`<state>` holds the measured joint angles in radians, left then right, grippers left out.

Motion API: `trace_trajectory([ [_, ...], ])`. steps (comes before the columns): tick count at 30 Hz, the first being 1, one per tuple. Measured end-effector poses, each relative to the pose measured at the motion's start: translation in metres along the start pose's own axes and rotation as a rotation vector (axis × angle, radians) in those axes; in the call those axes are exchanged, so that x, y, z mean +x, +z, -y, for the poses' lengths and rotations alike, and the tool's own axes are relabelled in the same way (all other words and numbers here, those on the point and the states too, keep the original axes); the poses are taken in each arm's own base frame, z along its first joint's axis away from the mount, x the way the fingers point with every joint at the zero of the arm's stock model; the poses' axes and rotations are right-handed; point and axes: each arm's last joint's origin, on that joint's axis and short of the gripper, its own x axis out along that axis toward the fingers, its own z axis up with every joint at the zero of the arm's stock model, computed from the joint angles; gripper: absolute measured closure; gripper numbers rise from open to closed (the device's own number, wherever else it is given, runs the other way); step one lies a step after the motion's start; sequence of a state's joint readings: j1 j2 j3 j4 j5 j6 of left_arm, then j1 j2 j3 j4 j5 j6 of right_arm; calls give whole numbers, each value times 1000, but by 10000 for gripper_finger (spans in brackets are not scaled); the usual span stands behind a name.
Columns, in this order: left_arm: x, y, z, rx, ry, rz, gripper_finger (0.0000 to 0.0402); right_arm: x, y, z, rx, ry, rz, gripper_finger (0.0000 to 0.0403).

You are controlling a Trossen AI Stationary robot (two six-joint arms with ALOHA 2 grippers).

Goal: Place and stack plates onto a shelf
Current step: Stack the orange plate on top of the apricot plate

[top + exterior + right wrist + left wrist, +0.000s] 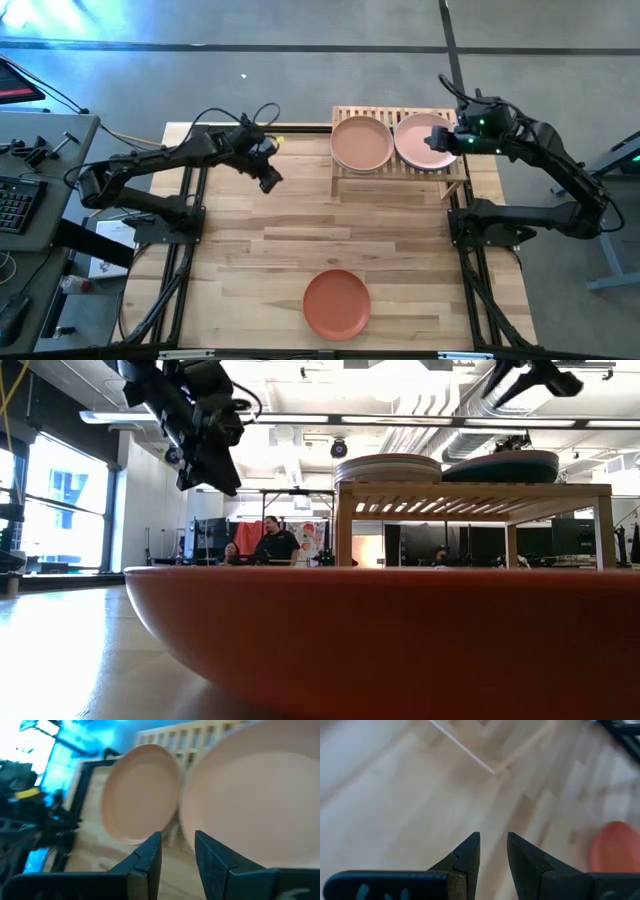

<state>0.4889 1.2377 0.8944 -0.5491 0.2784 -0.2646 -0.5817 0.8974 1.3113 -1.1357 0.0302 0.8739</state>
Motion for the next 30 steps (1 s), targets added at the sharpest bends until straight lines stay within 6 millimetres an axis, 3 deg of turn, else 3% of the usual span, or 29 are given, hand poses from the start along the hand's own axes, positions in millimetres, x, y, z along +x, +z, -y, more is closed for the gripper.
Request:
trace_trajectory([
  [13,12,-19,71,-126,-164,-24,316,4,2,-16,-284,276,-109,306],
  [23,15,-43,117,-236,-171,1,316,22,-3,-30,-414,291,-174,306],
  [30,38,-60,143,-265,-163,13,316,39,-5,-37,-470,273,-221,306],
])
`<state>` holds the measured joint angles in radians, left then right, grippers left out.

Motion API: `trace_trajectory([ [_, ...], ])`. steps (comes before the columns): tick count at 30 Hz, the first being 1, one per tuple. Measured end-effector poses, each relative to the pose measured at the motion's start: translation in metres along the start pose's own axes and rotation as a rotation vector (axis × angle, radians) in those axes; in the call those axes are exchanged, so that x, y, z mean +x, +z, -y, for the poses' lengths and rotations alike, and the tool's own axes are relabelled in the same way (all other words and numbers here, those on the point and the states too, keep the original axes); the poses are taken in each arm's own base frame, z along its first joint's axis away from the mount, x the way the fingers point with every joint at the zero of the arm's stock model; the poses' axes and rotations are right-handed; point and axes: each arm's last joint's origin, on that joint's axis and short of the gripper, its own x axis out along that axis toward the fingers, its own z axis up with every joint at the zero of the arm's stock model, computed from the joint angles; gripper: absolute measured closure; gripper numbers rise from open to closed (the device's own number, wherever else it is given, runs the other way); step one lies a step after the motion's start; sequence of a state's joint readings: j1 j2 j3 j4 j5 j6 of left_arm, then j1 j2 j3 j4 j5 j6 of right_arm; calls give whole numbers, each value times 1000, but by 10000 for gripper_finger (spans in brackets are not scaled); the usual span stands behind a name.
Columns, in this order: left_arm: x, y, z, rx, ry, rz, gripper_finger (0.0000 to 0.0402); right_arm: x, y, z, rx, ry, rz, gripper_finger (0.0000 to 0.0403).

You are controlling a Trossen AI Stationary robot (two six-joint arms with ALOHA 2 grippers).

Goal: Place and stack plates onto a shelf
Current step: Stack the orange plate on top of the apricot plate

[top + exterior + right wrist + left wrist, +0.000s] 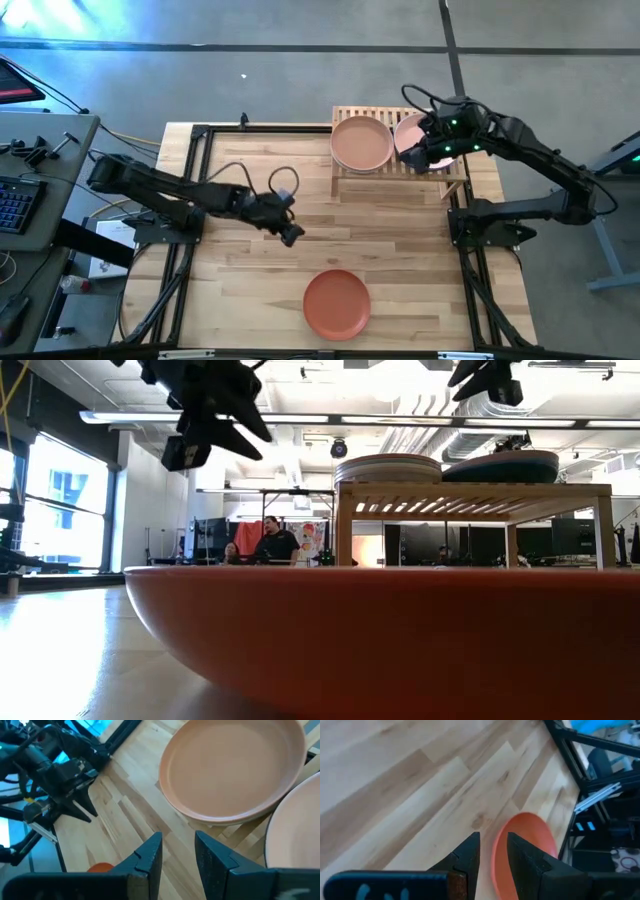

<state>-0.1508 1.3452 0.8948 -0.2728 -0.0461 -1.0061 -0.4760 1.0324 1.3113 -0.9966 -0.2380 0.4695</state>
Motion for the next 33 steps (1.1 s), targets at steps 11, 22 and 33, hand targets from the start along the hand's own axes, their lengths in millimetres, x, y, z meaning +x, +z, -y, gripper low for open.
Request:
trace_trajectory([
  [11,54,-22,5,0,-17,-39,316,8,0,-4,-20,7,-35,306],
  [22,89,-47,4,62,-27,-103,316,8,0,-4,-21,-1,-31,306],
  [33,102,-73,10,108,-67,-144,316,8,0,-4,-21,-2,-30,306],
])
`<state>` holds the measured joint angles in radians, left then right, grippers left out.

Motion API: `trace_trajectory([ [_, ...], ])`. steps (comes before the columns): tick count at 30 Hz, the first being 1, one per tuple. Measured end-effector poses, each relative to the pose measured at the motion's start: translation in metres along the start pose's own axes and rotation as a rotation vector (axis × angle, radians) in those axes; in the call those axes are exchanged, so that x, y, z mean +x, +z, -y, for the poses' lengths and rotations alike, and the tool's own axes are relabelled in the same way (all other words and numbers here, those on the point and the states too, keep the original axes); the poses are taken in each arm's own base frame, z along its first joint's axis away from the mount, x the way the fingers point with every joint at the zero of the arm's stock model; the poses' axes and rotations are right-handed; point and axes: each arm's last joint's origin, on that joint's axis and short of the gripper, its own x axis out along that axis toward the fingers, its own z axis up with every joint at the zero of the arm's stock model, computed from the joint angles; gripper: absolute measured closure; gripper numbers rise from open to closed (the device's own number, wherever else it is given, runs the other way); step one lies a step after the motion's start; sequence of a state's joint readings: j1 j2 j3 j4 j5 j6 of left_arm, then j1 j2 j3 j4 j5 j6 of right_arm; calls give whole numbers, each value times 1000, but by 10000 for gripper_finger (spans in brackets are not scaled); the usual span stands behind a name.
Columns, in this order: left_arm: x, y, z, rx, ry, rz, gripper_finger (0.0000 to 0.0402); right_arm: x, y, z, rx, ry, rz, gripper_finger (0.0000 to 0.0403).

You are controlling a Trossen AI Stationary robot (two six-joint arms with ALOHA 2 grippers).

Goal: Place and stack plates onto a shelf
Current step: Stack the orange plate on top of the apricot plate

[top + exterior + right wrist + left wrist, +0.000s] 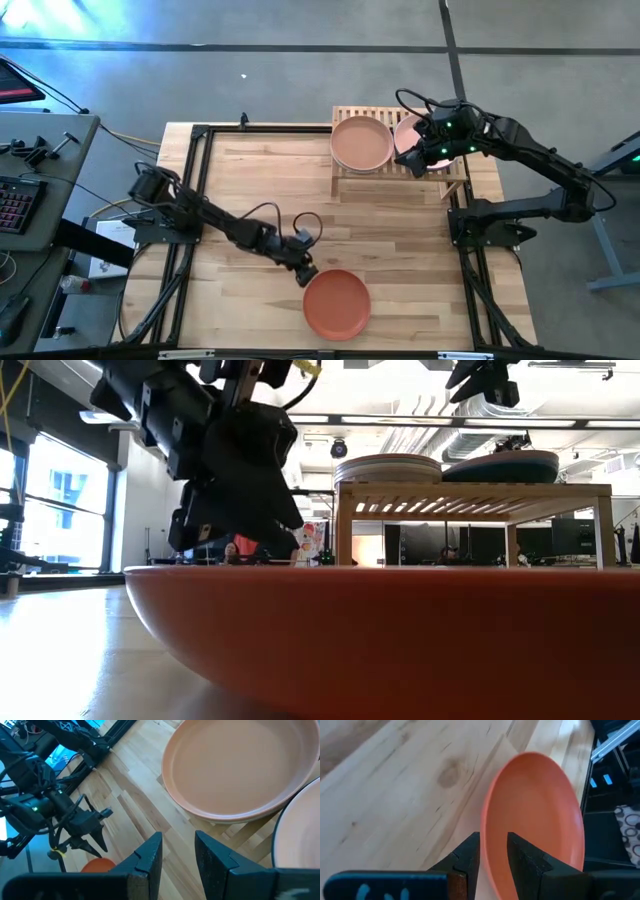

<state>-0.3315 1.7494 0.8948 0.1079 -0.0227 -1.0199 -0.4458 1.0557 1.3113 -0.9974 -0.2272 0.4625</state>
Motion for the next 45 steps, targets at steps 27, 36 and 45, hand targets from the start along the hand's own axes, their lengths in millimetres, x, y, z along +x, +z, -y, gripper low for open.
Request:
trace_trajectory([
  [27,9,-14,1,25,10,-23,316,0,0,0,0,-16,9,306],
  [36,10,-21,4,17,4,-38,316,0,0,0,0,-16,9,306],
  [45,10,-21,2,22,25,-36,316,0,0,0,7,-17,9,306],
])
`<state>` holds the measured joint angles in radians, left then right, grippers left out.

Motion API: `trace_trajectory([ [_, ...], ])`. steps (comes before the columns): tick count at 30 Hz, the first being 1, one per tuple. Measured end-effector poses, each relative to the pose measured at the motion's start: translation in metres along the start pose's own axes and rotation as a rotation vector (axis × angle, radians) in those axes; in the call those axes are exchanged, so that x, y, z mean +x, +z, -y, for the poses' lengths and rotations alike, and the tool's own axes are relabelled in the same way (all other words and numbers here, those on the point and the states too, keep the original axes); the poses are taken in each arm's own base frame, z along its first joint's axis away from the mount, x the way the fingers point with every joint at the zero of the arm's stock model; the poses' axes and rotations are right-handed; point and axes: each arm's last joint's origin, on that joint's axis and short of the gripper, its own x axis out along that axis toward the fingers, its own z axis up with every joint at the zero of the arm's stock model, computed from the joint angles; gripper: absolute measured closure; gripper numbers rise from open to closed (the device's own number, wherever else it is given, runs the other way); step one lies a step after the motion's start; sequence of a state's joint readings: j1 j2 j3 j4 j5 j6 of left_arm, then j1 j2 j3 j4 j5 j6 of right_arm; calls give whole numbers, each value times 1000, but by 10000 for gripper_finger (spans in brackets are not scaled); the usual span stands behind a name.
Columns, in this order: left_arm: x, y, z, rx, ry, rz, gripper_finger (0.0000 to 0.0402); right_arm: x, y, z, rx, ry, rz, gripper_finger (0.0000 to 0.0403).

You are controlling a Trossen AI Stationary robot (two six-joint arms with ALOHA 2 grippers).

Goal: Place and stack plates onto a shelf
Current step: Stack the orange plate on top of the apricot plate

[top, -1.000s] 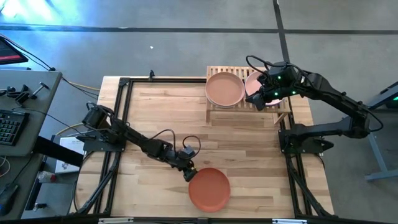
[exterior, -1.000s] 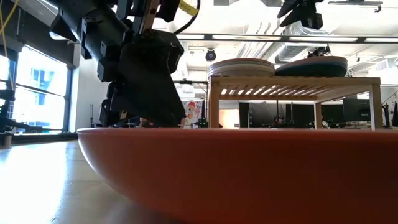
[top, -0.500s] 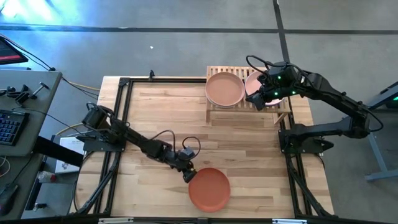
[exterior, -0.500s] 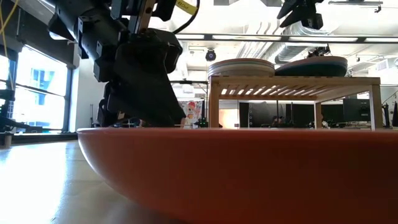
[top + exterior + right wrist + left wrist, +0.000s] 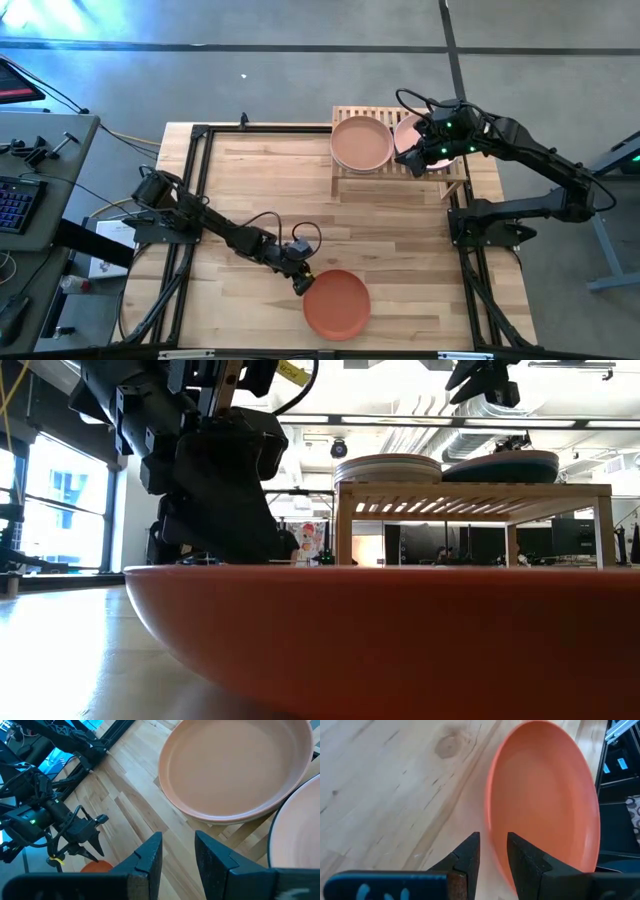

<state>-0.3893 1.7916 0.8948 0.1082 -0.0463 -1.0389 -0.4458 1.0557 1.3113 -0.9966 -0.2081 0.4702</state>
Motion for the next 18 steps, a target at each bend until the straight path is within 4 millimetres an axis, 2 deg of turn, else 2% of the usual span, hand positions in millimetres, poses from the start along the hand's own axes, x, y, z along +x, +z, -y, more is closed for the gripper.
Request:
trace_trajectory([
  [3,0,-1,-1,1,11,-5,316,0,0,0,0,0,0,306],
  [12,19,-2,-2,-16,-20,-21,316,0,0,0,0,1,1,306],
  [18,19,-2,-2,-18,-10,-27,316,0,0,0,0,2,3,306],
])
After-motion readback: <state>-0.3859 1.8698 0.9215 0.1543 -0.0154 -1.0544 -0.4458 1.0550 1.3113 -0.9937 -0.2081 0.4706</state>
